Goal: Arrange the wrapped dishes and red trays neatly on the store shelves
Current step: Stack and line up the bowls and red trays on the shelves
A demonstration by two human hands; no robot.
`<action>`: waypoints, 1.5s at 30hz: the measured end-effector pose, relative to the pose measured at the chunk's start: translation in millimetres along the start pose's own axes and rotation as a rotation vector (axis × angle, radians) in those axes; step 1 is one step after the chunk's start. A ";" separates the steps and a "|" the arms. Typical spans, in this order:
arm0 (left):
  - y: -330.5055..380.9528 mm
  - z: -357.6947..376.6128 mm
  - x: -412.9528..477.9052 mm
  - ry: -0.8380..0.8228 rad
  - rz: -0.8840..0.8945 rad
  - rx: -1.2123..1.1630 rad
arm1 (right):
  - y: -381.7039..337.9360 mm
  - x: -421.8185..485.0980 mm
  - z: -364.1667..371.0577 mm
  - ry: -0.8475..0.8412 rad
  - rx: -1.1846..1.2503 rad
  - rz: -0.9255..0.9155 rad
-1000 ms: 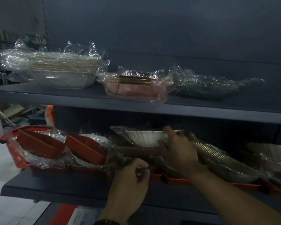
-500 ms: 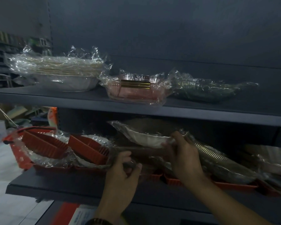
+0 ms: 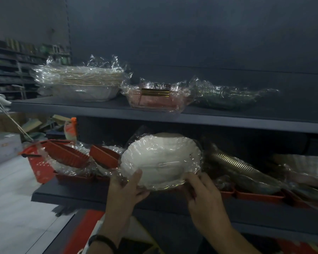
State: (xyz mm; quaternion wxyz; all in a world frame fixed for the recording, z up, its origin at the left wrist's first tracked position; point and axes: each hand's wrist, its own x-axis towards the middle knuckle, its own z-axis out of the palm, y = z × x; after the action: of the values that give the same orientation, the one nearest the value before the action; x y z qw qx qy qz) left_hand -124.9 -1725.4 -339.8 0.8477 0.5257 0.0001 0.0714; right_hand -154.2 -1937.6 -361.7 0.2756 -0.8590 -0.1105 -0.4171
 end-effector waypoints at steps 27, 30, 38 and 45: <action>165.5 -115.2 -140.6 0.197 0.296 0.545 | -169.2 25.5 -20.7 -0.108 0.484 -0.173; 198.6 -129.8 -153.1 0.103 0.392 0.760 | -187.3 40.2 -29.8 -0.055 0.491 -0.184; 272.0 -113.7 -128.6 0.133 0.649 0.755 | -223.6 101.4 -64.0 -0.047 0.548 -0.250; 333.8 -86.7 -60.5 0.153 0.805 0.842 | -242.9 192.6 -65.2 0.016 0.590 -0.170</action>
State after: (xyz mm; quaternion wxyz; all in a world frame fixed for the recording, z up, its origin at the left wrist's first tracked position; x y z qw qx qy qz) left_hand -231.7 -1509.6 -85.6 0.4695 0.7692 -0.1100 0.4193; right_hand -178.1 -1782.1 -86.8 0.4781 -0.7262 -0.2959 -0.3956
